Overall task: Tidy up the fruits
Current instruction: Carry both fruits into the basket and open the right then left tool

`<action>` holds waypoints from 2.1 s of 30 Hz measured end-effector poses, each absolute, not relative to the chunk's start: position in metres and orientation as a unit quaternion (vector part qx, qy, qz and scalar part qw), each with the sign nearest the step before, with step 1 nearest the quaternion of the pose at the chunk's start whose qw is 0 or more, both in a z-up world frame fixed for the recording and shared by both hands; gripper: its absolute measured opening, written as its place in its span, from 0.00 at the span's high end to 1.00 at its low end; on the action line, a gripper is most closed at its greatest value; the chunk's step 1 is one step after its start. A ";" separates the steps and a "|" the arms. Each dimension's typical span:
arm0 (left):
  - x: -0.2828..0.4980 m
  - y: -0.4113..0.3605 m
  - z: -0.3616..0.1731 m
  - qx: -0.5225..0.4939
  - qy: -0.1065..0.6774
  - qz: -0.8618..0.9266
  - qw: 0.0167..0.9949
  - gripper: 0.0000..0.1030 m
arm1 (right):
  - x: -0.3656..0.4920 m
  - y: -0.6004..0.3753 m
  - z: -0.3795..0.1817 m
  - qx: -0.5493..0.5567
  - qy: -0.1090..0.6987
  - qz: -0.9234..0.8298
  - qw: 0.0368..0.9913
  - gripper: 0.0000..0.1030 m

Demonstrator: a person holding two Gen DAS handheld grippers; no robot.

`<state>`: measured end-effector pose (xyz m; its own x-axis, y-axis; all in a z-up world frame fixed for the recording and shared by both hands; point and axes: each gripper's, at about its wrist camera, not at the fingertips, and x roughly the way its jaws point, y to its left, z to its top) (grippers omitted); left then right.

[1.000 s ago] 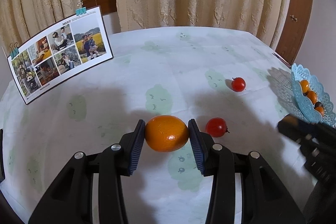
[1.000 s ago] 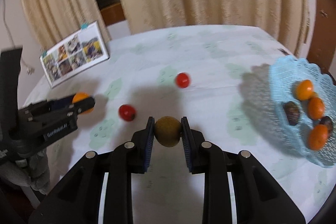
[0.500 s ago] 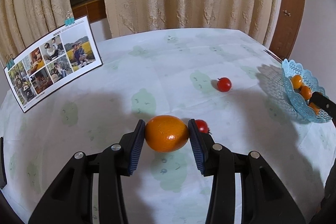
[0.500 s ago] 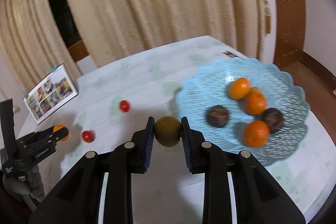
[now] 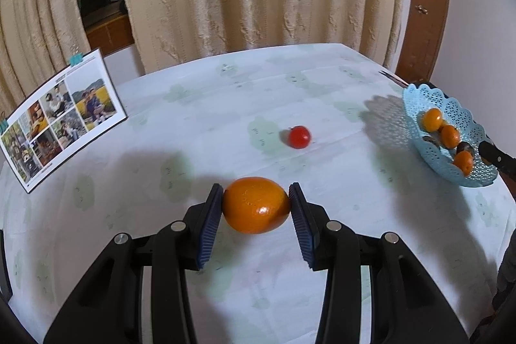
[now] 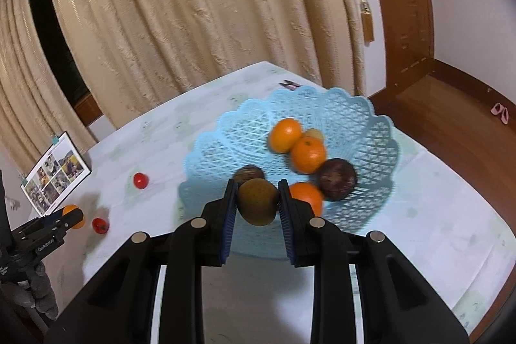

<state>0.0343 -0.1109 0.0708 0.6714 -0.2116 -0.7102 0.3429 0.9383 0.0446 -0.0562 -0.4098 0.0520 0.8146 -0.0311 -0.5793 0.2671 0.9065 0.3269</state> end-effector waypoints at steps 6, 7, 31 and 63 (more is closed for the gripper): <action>0.031 -0.134 0.074 0.097 0.374 -0.170 0.907 0.59 | -0.070 -0.432 0.047 0.219 0.282 -0.106 0.928 0.72; 0.029 -0.140 0.075 0.098 0.373 -0.175 0.906 0.59 | -0.073 -0.437 0.047 0.225 0.278 -0.111 0.927 0.63; 0.010 -0.284 0.081 0.108 0.373 -0.331 0.860 0.59 | -0.104 -0.459 0.042 0.237 0.228 -0.170 0.929 0.51; 0.027 -0.234 0.085 0.080 0.373 -0.285 0.880 0.44 | -0.091 -0.433 0.047 0.220 0.234 -0.146 0.936 0.51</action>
<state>0.0272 -0.2344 0.0849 0.5602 -0.4416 -0.7008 0.5604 0.8251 -0.0719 -0.0915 -0.4330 0.0472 0.8483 -0.1703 -0.5014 0.3762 0.8602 0.3444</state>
